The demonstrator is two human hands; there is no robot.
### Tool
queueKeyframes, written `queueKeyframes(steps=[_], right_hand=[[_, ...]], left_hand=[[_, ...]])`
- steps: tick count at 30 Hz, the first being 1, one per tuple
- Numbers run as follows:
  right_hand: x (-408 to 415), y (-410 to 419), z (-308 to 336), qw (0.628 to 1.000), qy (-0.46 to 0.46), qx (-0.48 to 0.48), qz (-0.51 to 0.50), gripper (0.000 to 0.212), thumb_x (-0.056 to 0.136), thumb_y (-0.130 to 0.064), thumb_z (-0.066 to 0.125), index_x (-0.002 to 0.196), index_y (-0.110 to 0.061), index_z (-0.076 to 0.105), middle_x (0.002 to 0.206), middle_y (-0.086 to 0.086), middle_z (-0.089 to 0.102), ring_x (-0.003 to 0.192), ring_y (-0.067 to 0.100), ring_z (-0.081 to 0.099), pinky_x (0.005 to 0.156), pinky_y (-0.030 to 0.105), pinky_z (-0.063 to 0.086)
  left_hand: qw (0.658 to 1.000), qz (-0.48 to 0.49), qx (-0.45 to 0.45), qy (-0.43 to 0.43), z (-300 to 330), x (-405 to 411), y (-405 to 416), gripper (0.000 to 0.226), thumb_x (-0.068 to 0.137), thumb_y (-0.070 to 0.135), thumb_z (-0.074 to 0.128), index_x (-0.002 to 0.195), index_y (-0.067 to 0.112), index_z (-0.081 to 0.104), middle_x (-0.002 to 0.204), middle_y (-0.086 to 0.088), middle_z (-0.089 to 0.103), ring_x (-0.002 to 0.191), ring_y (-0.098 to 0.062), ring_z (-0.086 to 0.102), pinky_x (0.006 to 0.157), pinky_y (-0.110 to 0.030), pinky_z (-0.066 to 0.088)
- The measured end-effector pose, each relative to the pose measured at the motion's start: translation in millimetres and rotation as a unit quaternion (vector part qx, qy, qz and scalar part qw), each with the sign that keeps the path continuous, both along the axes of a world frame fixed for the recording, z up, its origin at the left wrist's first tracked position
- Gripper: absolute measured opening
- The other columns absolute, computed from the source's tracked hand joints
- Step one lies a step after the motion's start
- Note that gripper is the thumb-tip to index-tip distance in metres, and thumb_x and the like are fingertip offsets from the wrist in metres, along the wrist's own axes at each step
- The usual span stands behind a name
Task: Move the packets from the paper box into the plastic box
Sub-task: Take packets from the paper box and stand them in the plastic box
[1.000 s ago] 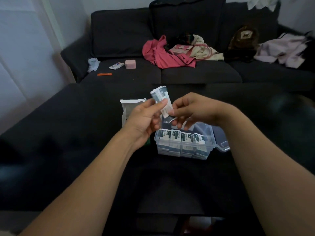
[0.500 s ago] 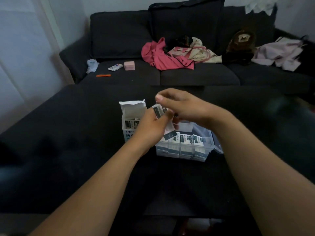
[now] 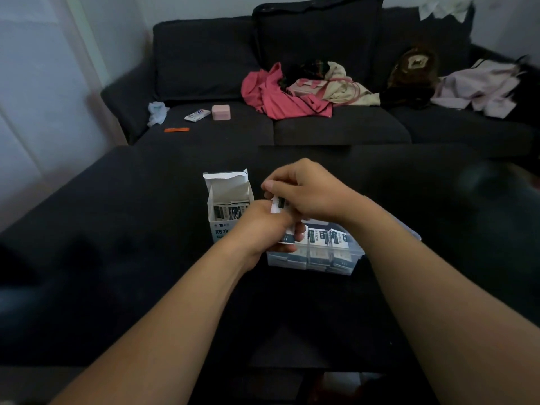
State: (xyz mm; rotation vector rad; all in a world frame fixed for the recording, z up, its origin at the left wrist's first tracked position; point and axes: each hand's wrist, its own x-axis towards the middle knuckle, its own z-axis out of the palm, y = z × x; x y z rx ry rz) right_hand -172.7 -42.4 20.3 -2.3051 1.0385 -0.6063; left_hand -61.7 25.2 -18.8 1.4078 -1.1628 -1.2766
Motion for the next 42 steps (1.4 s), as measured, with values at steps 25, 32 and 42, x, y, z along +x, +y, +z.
queueKeyframes(steps=[25,32,42], right_hand=[[-39,-8,17,0.995,-0.047,0.08,0.033,0.016,0.093,-0.008,0.069,0.108,-0.005,0.073,0.085,0.004,0.074,0.061,0.002,0.063,0.056,0.014,0.05],[-39,-8,15,0.984,-0.08,0.153,0.037,0.014,0.097,-0.002,0.061,0.108,0.003,0.069,0.077,0.015,0.071,0.061,0.013,0.068,0.055,0.02,0.055],[-34,-15,6,0.995,-0.011,0.096,0.02,0.009,0.1,-0.005,0.057,0.103,-0.004,0.065,0.086,0.011,0.071,0.07,0.013,0.068,0.064,0.022,0.059]], left_hand=[[0.991,0.056,-0.006,0.118,-2,-6,-13,0.068,0.108,0.053,0.025,0.082,0.007,0.068,0.059,-0.003,0.053,0.045,-0.012,0.042,0.037,-0.02,0.027],[0.994,0.063,-0.077,-0.041,-10,-12,-14,0.074,0.107,0.055,0.015,0.081,0.009,0.067,0.058,-0.009,0.057,0.042,-0.018,0.052,0.037,-0.021,0.033],[0.989,0.116,-0.093,-0.027,-16,-17,-28,0.071,0.108,0.051,0.016,0.089,0.006,0.067,0.061,-0.012,0.064,0.042,-0.015,0.057,0.037,-0.023,0.041]])
